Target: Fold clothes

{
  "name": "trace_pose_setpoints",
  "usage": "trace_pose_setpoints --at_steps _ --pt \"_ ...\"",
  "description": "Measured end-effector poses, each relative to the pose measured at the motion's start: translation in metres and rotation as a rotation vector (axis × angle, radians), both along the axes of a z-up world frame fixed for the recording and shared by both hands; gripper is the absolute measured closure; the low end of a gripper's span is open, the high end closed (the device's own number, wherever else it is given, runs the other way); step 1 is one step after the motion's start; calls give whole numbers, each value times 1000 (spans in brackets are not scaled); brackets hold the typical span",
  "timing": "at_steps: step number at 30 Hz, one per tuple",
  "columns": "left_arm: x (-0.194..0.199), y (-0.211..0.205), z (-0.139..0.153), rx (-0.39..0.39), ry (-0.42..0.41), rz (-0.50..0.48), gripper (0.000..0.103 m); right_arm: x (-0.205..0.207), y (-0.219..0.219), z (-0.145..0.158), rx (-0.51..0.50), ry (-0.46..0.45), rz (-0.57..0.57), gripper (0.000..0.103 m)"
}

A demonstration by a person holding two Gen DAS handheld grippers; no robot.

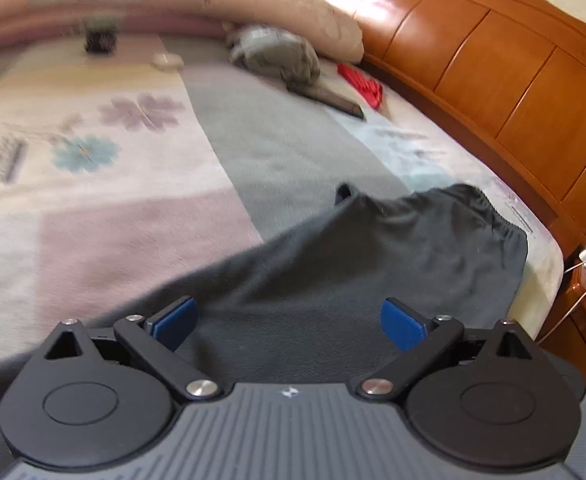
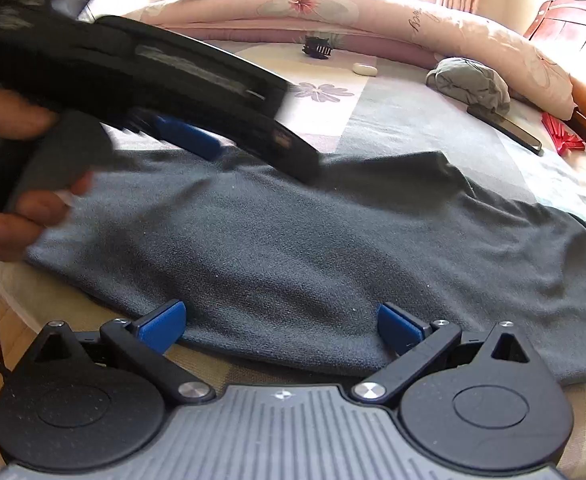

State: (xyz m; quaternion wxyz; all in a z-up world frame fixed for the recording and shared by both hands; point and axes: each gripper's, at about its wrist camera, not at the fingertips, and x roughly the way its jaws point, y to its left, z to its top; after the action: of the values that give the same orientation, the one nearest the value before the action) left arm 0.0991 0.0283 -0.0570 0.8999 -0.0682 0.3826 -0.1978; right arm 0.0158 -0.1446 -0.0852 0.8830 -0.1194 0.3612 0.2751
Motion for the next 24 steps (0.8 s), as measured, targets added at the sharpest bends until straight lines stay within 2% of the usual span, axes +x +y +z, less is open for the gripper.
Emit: trace_pose_setpoints --at_steps 2,5,12,15,19,24 --pt "-15 18 9 18 -26 40 5 0 -2 4 23 3 0 0" --pt "-35 57 9 35 -21 148 5 -4 -3 9 49 -8 0 0" --pt "-63 144 -15 88 54 437 5 -11 2 17 55 -27 12 0" --pt "-65 168 -27 92 54 509 5 -13 4 20 56 -35 13 0" --pt "-59 182 -29 98 41 543 5 -16 6 24 64 -35 12 0" --pt "-72 176 -15 110 31 515 5 -19 10 26 57 -39 11 0"
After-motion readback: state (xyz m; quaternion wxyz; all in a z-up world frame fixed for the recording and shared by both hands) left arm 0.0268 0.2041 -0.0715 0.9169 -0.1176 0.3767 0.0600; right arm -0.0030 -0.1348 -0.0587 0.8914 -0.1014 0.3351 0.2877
